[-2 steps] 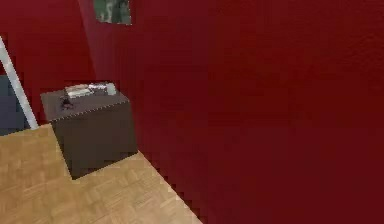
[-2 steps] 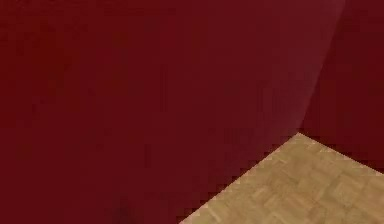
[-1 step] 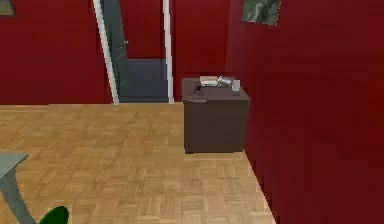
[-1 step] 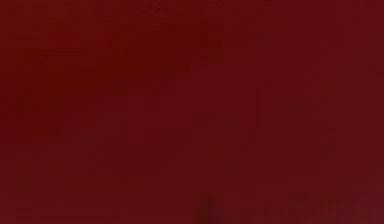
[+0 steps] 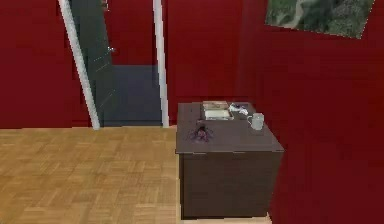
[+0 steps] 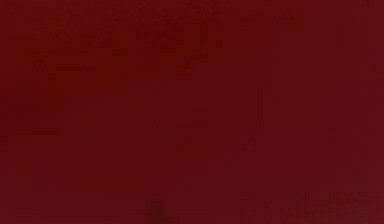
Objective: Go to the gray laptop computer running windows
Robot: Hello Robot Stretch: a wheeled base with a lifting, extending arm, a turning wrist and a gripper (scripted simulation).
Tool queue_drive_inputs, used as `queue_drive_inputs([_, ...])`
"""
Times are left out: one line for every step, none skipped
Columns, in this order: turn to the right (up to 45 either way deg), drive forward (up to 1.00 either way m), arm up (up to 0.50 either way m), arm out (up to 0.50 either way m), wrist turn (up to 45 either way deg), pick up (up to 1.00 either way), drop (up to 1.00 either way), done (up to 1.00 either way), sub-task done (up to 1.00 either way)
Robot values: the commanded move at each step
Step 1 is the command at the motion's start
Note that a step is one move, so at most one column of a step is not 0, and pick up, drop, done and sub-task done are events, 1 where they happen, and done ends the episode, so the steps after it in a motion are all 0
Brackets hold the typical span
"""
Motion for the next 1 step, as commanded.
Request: queue_drive_inputs([-24.0,0.00,0.00,0.00,0.0,0.00,0.00,0.00,0.00])
